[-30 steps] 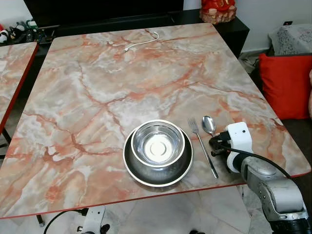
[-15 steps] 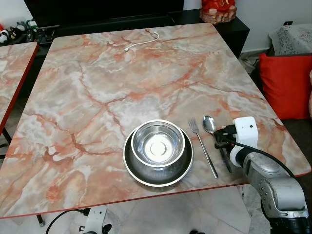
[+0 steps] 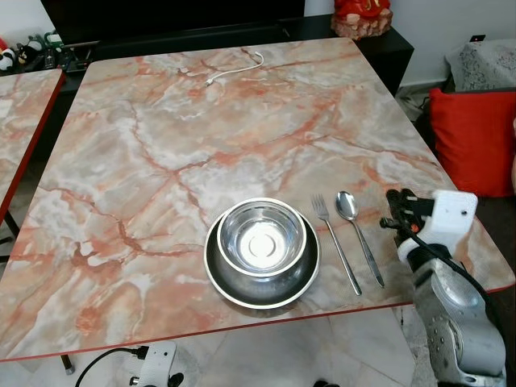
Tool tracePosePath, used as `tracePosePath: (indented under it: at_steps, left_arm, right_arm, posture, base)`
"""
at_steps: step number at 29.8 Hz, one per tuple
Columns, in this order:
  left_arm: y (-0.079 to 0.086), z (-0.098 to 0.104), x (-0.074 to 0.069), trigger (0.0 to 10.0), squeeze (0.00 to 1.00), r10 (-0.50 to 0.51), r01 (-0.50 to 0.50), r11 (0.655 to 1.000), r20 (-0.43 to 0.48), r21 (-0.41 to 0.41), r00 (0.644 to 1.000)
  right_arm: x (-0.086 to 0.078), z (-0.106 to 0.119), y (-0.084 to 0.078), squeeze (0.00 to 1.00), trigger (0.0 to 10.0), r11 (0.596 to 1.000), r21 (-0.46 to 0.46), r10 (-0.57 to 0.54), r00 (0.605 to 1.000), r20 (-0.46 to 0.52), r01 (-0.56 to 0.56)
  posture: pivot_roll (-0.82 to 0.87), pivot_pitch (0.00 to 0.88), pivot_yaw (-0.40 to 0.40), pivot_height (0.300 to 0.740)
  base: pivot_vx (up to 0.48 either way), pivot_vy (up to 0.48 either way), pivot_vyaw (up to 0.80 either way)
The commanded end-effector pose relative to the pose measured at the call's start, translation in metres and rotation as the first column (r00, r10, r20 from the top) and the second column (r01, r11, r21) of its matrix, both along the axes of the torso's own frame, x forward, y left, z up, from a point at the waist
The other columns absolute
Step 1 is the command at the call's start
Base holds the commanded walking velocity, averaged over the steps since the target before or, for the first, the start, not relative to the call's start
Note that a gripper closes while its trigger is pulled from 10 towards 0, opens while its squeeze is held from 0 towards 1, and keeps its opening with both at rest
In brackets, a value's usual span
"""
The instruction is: Setting the table
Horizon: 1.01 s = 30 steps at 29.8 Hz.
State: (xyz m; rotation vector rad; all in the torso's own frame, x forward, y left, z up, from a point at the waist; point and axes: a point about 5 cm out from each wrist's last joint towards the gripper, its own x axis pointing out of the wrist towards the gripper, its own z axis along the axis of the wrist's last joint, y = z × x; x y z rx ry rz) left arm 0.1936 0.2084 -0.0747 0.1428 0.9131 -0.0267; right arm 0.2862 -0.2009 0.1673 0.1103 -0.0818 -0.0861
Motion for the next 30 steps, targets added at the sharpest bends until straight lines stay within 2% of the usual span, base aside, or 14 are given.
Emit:
tracePosePath:
  at_steps: [1,5,7,9,13,23,30]
  left_arm:
    - [0.003,-0.006,-0.012,10.0,0.0,0.002,-0.002,1.0,-0.048,0.009,0.999]
    - [0.005,-0.006,-0.013,10.0,0.0,-0.005,0.005,1.0,-0.054,0.013,0.999]
    - [0.008,-0.005,-0.013,10.0,0.0,-0.005,0.006,1.0,-0.055,0.018,0.999]
    - [0.012,-0.005,-0.013,10.0,0.0,-0.003,0.005,1.0,-0.056,0.024,0.998]
    - [0.015,-0.004,-0.014,10.0,0.0,-0.002,0.004,1.0,-0.059,0.029,0.998]
    - [0.019,-0.006,-0.019,10.0,0.0,0.003,-0.001,1.0,-0.069,0.031,0.998]
    - [0.023,-0.008,-0.028,10.0,0.0,0.022,-0.02,0.999,-0.081,0.03,0.996]
  right_arm:
    - [0.001,0.005,0.002,0.0,10.0,1.0,0.026,-0.002,0.999,0.045,0.001]
    - [0.003,0.007,0.011,0.0,10.0,0.999,0.006,0.048,0.996,0.078,-0.049]
    - [0.003,0.009,0.017,0.0,10.0,0.997,-0.041,0.072,0.993,0.098,-0.068]
    - [0.003,0.009,0.017,0.0,10.0,0.998,-0.012,0.069,0.992,0.109,-0.068]
    - [0.004,0.01,0.018,0.0,10.0,0.997,-0.013,0.075,0.989,0.124,-0.074]
    - [0.007,0.013,0.02,0.0,10.0,0.998,0.011,0.065,0.987,0.15,-0.067]
    - [0.012,0.016,0.032,0.0,10.0,0.994,-0.014,0.11,0.98,0.168,-0.109]
  posture:
    - [-0.19,0.153,0.088,0.74]
    - [-0.18,0.137,0.097,0.74]
    - [-0.18,0.13,0.099,0.74]
    - [-0.18,0.121,0.1,0.74]
    - [-0.18,0.11,0.102,0.74]
    - [-0.18,0.073,0.094,0.74]
    - [-0.18,0.041,0.084,0.74]
  base:
    - [0.0,0.0,0.0]
    - [0.0,0.429,0.19]
    - [0.0,0.48,0.79]
    - [0.0,0.48,0.8]
    - [0.0,0.48,0.8]
    - [0.0,0.48,0.0]
    - [0.0,0.48,0.0]
